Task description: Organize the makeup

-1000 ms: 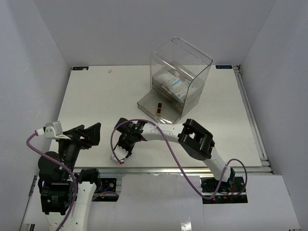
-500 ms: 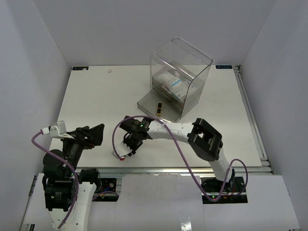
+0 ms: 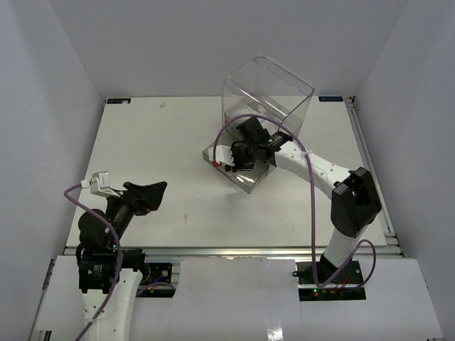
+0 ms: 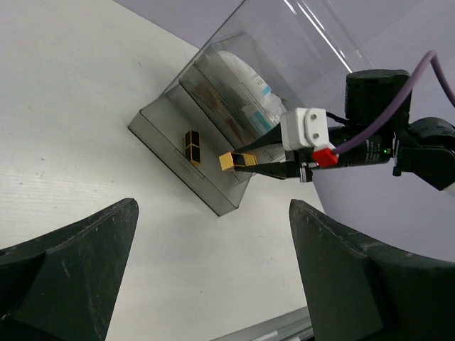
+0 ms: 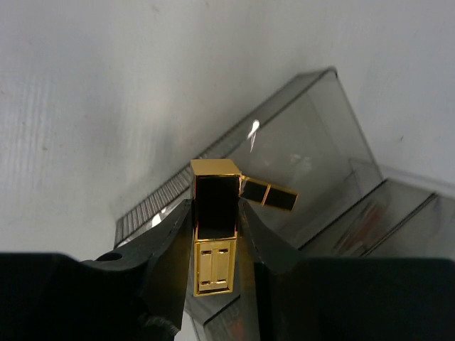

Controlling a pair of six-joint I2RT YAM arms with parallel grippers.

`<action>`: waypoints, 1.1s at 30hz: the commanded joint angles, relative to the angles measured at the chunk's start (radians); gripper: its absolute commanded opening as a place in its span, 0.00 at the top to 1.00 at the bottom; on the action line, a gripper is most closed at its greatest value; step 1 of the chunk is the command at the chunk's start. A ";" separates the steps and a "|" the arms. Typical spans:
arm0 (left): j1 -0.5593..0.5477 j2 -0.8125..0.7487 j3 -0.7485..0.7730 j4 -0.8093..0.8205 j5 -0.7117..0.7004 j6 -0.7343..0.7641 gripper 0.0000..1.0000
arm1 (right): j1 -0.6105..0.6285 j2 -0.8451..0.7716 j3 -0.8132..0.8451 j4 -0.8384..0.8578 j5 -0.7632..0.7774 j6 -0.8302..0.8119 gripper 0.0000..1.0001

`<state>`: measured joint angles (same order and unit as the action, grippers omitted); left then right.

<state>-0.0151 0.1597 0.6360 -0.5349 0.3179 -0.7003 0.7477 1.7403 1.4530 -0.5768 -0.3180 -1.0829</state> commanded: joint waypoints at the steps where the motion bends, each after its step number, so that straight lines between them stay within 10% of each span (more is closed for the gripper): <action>1: 0.004 0.058 -0.081 0.124 0.138 -0.079 0.02 | -0.044 0.021 -0.063 0.090 0.030 0.069 0.80; 22: -0.170 0.490 -0.326 0.603 0.279 -0.265 0.16 | -0.102 -0.144 -0.189 0.197 -0.015 0.171 0.51; 33: -0.435 0.955 -0.227 0.827 0.053 -0.284 0.60 | -0.291 -0.566 -0.413 0.308 -0.489 0.379 0.92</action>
<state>-0.4095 0.9890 0.3279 0.1781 0.4776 -0.9851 0.5369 1.3128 1.1602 -0.3892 -0.5883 -0.8497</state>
